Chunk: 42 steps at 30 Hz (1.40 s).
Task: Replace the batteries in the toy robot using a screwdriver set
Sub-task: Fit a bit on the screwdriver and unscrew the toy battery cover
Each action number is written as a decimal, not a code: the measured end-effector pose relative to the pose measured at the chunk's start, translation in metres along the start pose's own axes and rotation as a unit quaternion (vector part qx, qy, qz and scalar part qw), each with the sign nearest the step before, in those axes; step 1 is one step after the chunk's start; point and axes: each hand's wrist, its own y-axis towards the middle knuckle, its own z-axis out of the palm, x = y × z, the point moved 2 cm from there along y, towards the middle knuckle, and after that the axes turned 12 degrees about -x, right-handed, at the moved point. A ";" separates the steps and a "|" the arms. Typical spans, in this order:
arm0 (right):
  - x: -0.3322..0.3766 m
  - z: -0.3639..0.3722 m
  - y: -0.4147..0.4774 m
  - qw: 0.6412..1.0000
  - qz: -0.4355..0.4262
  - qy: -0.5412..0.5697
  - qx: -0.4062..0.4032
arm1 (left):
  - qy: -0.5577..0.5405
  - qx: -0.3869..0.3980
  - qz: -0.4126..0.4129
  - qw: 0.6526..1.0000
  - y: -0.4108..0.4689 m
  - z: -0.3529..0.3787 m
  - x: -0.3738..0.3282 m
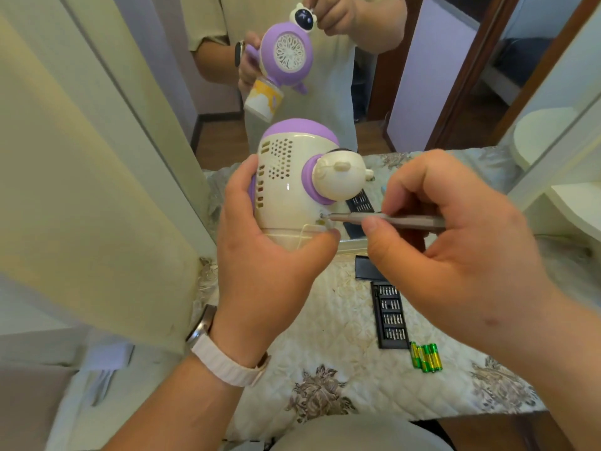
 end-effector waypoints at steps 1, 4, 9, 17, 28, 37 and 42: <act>0.003 0.003 -0.002 1.000 0.002 -0.002 -0.002 | 0.001 -0.002 -0.002 1.000 0.000 -0.005 0.002; 0.012 0.012 -0.004 1.000 -0.001 -0.010 -0.005 | -0.001 -0.008 -0.004 1.000 0.002 -0.018 0.006; 0.025 0.023 -0.005 1.000 -0.016 -0.022 -0.006 | -0.006 0.000 -0.006 1.000 0.005 -0.034 0.011; 0.040 0.028 -0.006 0.999 -0.027 -0.030 0.006 | -0.005 -0.002 0.004 1.000 0.008 -0.046 0.012; 0.046 0.029 -0.002 0.998 -0.055 -0.028 0.014 | -0.022 -0.012 0.023 0.999 0.014 -0.048 0.010; 0.041 0.026 0.010 0.997 -0.071 -0.024 0.019 | -0.009 -0.033 0.048 0.998 0.019 -0.045 0.006; 0.034 0.021 0.009 0.998 -0.061 -0.029 -0.002 | -0.009 -0.009 0.043 0.999 0.021 -0.032 0.008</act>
